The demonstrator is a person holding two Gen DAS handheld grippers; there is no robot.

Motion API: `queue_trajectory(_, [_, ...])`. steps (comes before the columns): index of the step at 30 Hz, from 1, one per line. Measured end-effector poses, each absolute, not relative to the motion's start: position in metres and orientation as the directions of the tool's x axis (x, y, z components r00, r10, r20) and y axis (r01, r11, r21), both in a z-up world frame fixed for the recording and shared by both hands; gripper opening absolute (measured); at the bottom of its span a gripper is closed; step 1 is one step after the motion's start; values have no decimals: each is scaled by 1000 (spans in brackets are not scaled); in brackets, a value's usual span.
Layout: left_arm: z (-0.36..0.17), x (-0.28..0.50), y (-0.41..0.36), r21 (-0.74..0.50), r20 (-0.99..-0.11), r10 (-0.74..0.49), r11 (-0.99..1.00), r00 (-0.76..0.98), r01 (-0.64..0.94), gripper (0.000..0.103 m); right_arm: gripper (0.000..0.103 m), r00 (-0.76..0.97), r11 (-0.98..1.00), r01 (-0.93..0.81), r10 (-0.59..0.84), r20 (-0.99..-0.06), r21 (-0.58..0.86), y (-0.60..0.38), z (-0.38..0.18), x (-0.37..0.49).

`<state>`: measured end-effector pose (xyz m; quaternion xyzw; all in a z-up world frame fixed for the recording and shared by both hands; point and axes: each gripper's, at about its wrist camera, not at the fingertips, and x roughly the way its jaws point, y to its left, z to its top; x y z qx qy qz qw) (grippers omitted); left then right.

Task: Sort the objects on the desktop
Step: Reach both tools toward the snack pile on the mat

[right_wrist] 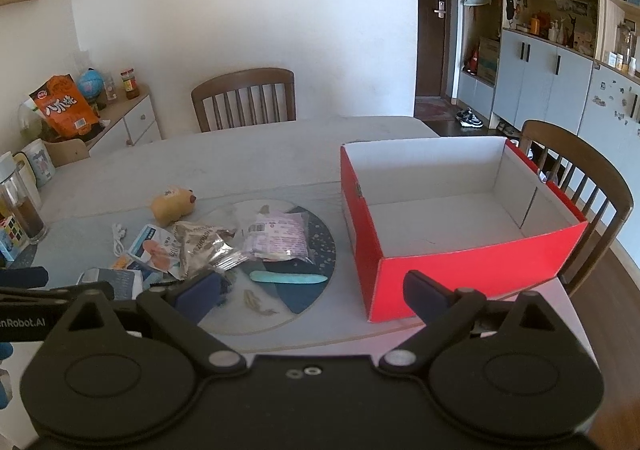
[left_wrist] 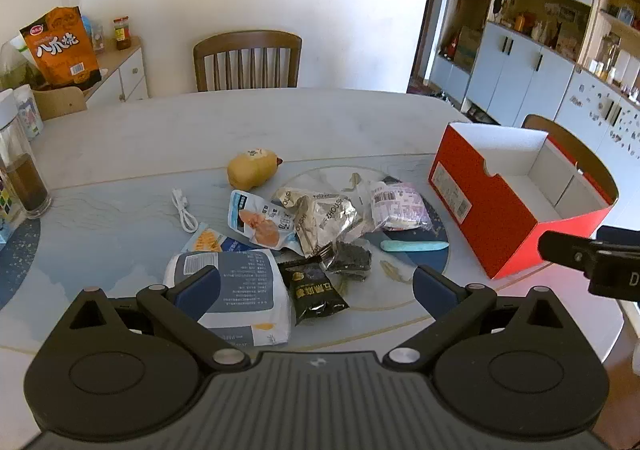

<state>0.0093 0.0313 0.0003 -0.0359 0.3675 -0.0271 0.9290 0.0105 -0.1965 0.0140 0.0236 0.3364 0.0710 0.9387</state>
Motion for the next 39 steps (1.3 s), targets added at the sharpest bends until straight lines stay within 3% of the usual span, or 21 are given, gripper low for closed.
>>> queue_trajectory(16, [-14, 16, 61, -52, -701, -52, 998, 712, 21, 103, 98, 753, 974, -183, 224, -619, 130, -162, 6, 23])
queue_trajectory(39, [-63, 54, 123, -99, -752, -100, 994, 652, 38, 103, 93, 711, 979, -186, 195, -676, 88, -94, -43, 69])
